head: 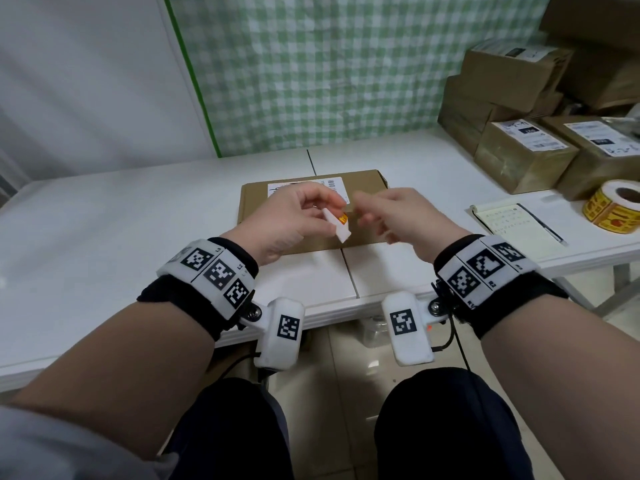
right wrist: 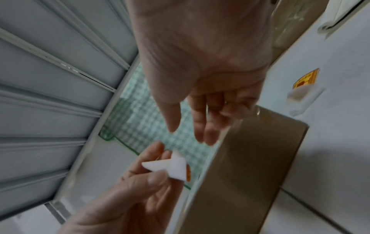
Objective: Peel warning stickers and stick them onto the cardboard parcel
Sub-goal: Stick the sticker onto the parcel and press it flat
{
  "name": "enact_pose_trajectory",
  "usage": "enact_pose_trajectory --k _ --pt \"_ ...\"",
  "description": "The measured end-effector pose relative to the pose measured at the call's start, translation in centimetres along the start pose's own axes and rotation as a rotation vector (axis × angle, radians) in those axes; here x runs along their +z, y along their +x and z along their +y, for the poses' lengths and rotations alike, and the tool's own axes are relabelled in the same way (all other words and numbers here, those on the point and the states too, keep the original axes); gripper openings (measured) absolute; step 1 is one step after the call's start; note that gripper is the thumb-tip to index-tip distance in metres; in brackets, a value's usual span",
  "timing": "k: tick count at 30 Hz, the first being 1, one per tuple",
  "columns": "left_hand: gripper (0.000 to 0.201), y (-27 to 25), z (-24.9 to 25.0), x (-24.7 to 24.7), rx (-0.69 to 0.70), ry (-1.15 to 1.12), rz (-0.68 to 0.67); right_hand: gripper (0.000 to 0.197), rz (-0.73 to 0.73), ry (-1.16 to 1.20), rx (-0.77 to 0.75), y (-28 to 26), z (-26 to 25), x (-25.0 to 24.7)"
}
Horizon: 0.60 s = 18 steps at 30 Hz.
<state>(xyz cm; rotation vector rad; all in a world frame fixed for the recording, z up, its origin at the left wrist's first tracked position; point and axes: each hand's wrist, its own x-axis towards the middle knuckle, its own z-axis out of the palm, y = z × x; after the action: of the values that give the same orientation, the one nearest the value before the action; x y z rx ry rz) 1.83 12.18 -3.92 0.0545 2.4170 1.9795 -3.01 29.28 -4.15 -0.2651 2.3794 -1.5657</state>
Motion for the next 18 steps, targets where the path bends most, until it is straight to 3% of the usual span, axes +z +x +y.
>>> enact_pose_trajectory --k 2,4,10,15,18 --pt "0.037 -0.3 0.0 -0.1 0.017 0.031 -0.023 0.026 -0.145 0.016 0.010 -0.3 -0.1 0.6" --pt "0.039 -0.6 0.0 -0.2 0.023 0.042 -0.042 0.021 -0.188 0.073 0.015 -0.5 0.0 0.9" --pt "0.036 -1.1 0.0 -0.7 0.019 0.081 -0.096 0.018 -0.174 0.110 0.019 -0.9 0.0 1.6" --pt "0.016 -1.2 0.2 -0.7 -0.003 0.005 -0.057 0.017 -0.181 0.143 0.042 -1.4 -0.3 2.2" --pt "0.023 -1.2 -0.4 -0.5 0.015 0.119 -0.040 0.022 -0.152 0.112 0.035 -1.5 -0.4 2.6"
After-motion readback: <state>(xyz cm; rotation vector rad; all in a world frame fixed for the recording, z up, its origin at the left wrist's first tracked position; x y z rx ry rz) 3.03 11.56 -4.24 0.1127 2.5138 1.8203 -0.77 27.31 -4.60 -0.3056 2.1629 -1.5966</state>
